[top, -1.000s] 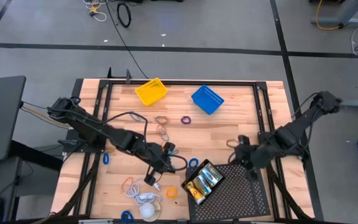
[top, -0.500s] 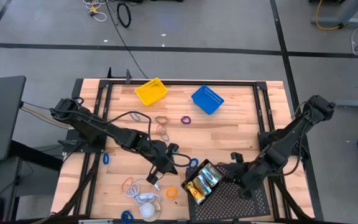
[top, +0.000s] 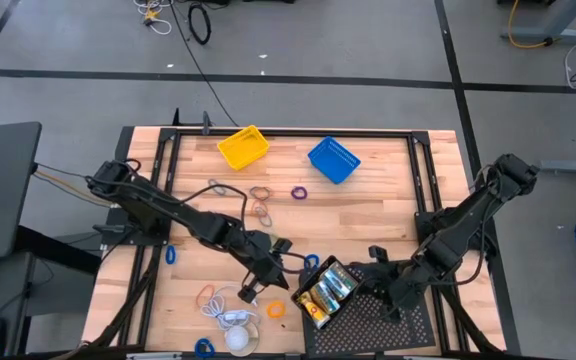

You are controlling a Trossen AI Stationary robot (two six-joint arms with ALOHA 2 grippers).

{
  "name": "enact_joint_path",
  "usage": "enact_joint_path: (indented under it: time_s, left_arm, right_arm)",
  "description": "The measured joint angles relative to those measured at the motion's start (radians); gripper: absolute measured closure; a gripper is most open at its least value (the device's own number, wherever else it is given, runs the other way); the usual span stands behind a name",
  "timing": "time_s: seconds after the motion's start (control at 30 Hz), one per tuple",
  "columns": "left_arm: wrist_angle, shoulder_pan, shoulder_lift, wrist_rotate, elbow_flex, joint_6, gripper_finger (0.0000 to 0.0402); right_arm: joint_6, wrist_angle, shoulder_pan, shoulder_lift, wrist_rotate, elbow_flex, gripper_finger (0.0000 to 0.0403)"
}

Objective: Pick & Place Office Desk Supplies
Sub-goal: Adjust the black basket filled with crayon box on the shelf

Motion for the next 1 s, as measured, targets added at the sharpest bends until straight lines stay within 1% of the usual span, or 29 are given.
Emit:
enact_joint_path:
  time_s: [0.07,0.33,0.4,0.83,1.0]
  left_arm:
    - [0.004,0.0,0.012,0.011,0.0,-0.003,0.0401]
    - [0.112,-0.001,0.022,0.022,0.0,-0.021,0.0401]
    - [0.118,-0.004,0.022,0.04,0.0,-0.024,0.0401]
    - [0.117,-0.033,0.022,0.051,0.0,-0.038,0.0401]
    - [0.149,-0.033,0.022,0.061,0.0,-0.04,0.0401]
  right_arm:
    - [0.0,0.0,0.0,0.0,0.004,0.0,0.0403]
    - [-0.001,0.0,0.0,0.0,0.019,0.0,0.0403]
    - [-0.001,0.0,0.0,0.0,0.025,0.0,0.0403]
    - [-0.006,0.0,-0.001,0.0,0.063,0.0,0.0403]
    - [-0.006,0.0,-0.002,0.0,0.069,0.0,0.0403]
